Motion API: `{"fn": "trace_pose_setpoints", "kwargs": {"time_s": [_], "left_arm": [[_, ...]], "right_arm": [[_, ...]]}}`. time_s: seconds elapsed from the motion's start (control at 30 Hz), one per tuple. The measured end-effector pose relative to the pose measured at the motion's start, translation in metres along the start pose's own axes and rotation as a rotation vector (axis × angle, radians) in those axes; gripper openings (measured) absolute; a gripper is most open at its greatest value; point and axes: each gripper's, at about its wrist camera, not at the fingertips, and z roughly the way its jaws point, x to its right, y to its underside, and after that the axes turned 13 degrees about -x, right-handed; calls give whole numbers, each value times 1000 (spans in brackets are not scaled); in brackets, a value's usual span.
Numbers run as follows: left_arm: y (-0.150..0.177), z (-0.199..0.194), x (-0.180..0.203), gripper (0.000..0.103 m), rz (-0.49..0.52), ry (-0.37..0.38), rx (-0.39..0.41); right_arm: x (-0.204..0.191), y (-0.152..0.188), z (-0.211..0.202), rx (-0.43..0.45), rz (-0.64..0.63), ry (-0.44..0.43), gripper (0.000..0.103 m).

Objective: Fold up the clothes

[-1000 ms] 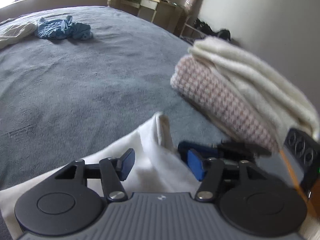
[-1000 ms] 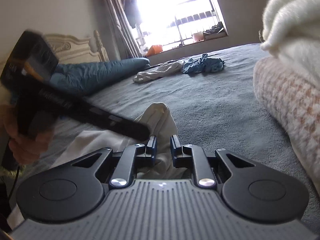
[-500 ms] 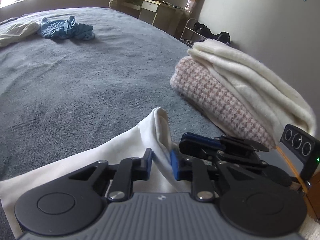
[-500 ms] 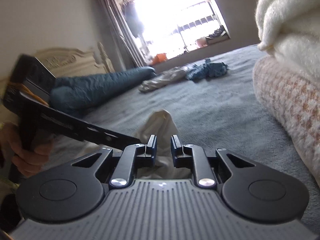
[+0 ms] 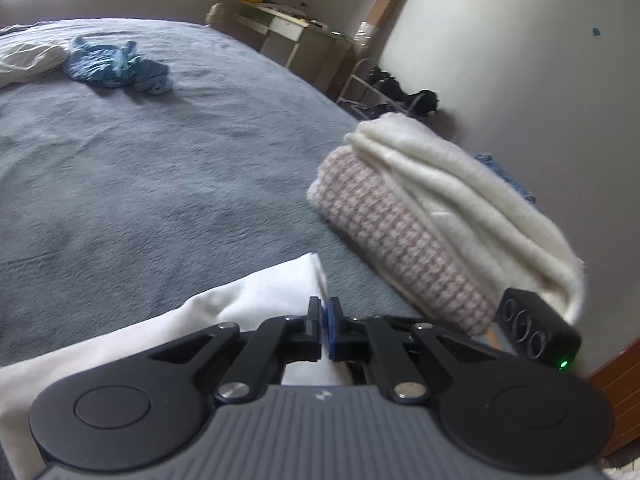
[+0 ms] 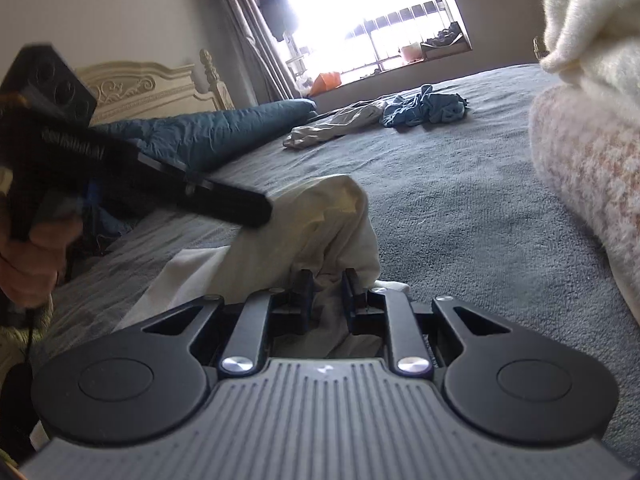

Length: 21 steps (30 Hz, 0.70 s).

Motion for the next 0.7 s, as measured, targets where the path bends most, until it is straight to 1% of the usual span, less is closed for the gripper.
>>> {"fn": "trace_pose_setpoints", "kwargs": {"time_s": [0.1, 0.2, 0.23, 0.27, 0.3, 0.33, 0.4, 0.43, 0.5, 0.53, 0.63, 0.7], "left_arm": [[-6, 17, 3, 3, 23, 23, -23], [-7, 40, -6, 3, -6, 38, -66], [-7, 41, -8, 3, -16, 45, -64], [-7, 40, -10, 3, -25, 54, -55], [-6, 34, -10, 7, -24, 66, -35], [-5, 24, -9, 14, -13, 75, -7], [-3, 2, -6, 22, 13, 84, 56], [-2, -5, -6, 26, 19, 69, 77], [0, -18, -6, 28, 24, 31, 110], [1, -17, -8, 28, 17, 4, 101], [4, 6, -17, 26, -1, -72, 36], [5, 24, -20, 26, 5, -96, 7]], "right_arm": [[-2, 0, 1, -4, -17, 0, 15], [-1, 2, 1, 1, -10, -9, 16], [0, 3, 0, 2, -6, -12, 16], [1, 3, 0, 3, -3, -15, 16], [1, 4, -1, 4, -2, -16, 16], [2, 3, 0, 5, -1, -18, 16], [2, 3, 0, 7, 2, -22, 16], [3, 3, 0, 7, 3, -24, 16], [4, 3, -1, 13, 10, -28, 16], [5, 3, -2, 16, 13, -30, 16], [5, 7, -10, 43, 28, -33, 17], [5, 11, -16, 55, 56, -32, 17]]}}
